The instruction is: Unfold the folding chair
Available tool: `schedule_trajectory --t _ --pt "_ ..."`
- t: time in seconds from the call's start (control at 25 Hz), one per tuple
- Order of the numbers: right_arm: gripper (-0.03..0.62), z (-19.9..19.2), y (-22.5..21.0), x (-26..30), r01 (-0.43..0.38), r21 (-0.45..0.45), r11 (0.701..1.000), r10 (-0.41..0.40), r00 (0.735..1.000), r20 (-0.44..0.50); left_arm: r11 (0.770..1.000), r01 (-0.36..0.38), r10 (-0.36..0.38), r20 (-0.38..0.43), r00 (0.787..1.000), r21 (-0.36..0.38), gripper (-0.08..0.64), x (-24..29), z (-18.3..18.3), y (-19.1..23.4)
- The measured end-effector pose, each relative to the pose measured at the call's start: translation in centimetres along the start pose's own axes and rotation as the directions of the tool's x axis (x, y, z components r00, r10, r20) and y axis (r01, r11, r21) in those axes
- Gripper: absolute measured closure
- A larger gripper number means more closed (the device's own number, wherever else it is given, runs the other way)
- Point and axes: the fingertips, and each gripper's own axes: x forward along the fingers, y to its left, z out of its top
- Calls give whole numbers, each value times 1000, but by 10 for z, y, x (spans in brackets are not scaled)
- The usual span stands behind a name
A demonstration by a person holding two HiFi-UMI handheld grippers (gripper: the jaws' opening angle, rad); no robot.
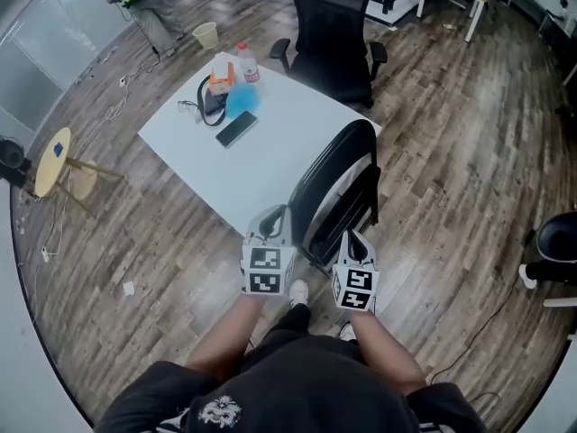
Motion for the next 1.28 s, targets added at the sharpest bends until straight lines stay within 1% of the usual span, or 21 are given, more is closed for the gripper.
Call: schedule_trajectory --t 0.04,0.08,0.12,0.16,0.2,0.32,0.36,0.44,0.56,0.68,0.76,0.88,0.92,1.0,1.08,1.2,1.28 --pt "577 -1 -2 12 21 14 1000 -21 1000 -12 999 33 -33 -5 999 6 552 9 3 2" --pt "555 -4 -4 24 39 31 999 -38 999 -29 997 72 -72 -21 997 12 505 19 3 2" --pt "462 -8 -5 35 57 53 997 -54 997 -51 993 115 -114 -48 992 15 427 28 1 1" --pt "381 -14 -8 45 79 75 994 -73 994 -76 988 156 -155 -80 985 13 377 37 -2 0" --pt "363 -20 -11 55 106 95 990 -96 990 -104 981 192 -190 -112 975 12 337 46 -6 -1" --pt "339 -52 -22 89 174 146 974 -140 965 -221 959 283 -273 -202 941 25 308 68 -19 -7" --pt "326 -66 -25 100 191 166 967 -143 954 -265 951 308 -293 -228 928 31 307 75 -24 -9" --pt "311 -88 -27 120 220 203 954 -144 933 -331 939 342 -321 -260 911 38 307 87 -34 -10" --pt "296 -103 -22 143 239 221 946 -145 917 -373 924 383 -365 -277 889 11 307 99 -36 -11" --pt "287 -114 -18 160 269 205 941 -165 894 -418 909 417 -401 -292 868 -7 307 108 -38 -16" --pt "284 -125 -17 169 297 197 934 -180 870 -460 899 438 -418 -303 857 -2 309 114 -42 -21" --pt "281 -141 -20 181 330 144 933 -211 825 -524 892 453 -428 -321 845 1 324 122 -44 -25" --pt "281 -144 -22 183 337 138 931 -216 816 -537 889 458 -433 -328 839 -4 335 123 -44 -26" --pt "282 -147 -23 185 348 169 922 -205 809 -551 884 468 -446 -332 831 -17 364 122 -43 -31" --pt "282 -150 -24 186 356 209 911 -190 811 -553 880 474 -456 -325 828 -29 398 122 -43 -33" --pt "282 -156 -24 184 354 255 900 -168 821 -546 875 484 -466 -326 823 -29 449 121 -44 -37" --pt "284 -156 -26 179 345 279 896 -152 830 -536 875 483 -463 -328 824 -20 453 121 -44 -38"
